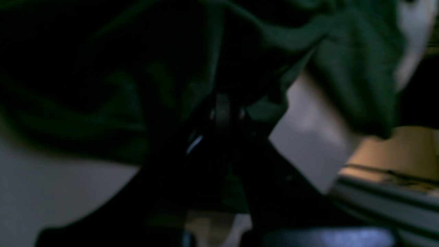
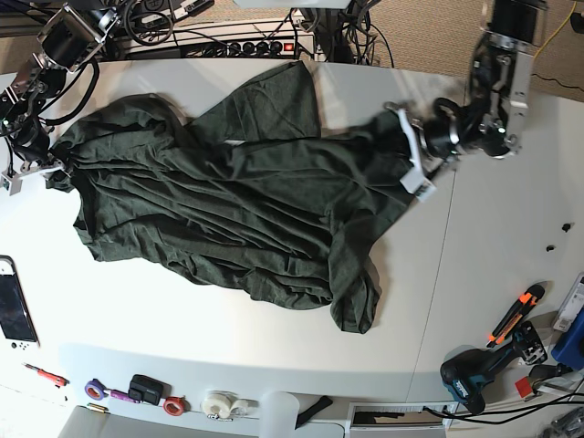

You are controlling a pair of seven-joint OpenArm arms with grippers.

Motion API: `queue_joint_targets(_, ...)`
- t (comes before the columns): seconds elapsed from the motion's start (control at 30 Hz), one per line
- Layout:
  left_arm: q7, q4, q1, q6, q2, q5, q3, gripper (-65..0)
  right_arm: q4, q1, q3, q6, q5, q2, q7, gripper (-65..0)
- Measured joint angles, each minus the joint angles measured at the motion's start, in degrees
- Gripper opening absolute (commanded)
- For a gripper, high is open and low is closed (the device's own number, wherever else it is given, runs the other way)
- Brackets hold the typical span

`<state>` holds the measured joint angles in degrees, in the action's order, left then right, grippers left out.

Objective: Layout the t-shirt on the table in an organized manner, then fold the t-shirt properly
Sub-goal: 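Grasp the shirt edge with the left gripper and drag it outward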

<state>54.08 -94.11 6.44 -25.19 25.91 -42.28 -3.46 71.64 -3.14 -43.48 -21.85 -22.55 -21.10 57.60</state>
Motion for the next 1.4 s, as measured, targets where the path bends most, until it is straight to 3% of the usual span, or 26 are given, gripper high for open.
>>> queue_joint_targets(0.13,-0.92,-0.2,-0.44,2.91,4.02,2.36,0.15,-65.0,0.0,0.0,-0.02,0.0,0.0,0.0,0.0,-41.4)
queue_joint_targets(0.23,-0.87,-0.17,-0.44,2.99,5.88,2.71,0.35,-65.0,0.0,0.0,-0.02,0.0,0.0,0.0,-0.02,-41.4)
queue_joint_targets(0.5,0.46,0.2,-0.22,3.65,5.62,8.28,7.54,-65.0,0.0,0.0,-0.02,0.0,0.0,0.0,-0.02,-41.4)
queue_joint_targets(0.67,2.73,0.72,0.39,3.82,5.7,8.0,13.16,-65.0,0.0,0.02,-0.02,0.0,0.0,0.0,-0.04,-41.4)
queue_joint_targets(0.73,3.08,1.05,0.55,2.23,5.75,5.22,15.13,-61.9,0.0,0.0,-0.02,0.0,0.0,0.0,-0.11,-41.4)
queue_joint_targets(0.8,3.23,1.07,0.57,-0.33,5.84,-0.13,16.7,-50.5,0.0,0.02,-0.02,0.0,0.0,0.0,-0.22,-41.4)
queue_joint_targets(0.87,3.26,1.03,0.5,-1.79,5.79,-4.76,18.05,-43.4,0.0,0.09,0.0,0.0,-0.02,0.0,-0.2,-41.4)
queue_joint_targets(1.03,4.39,1.01,0.5,-5.09,5.81,-13.75,21.2,-42.8,0.0,0.11,-0.02,0.0,0.0,0.0,-0.22,-41.4)
queue_joint_targets(1.17,10.19,0.74,0.52,-14.75,4.68,-26.49,23.47,-42.8,0.0,0.09,0.0,0.0,0.0,0.0,-0.24,-41.4)
queue_joint_targets(1.3,22.84,-3.58,0.76,-14.69,2.05,-41.0,22.62,-42.8,0.0,0.11,-0.02,0.0,0.0,0.0,-0.26,-41.4)
queue_joint_targets(1.4,25.86,-9.16,1.09,-14.71,0.31,-40.72,19.96,-42.9,0.0,0.13,-0.02,-0.04,-0.02,0.0,-0.44,-41.4)
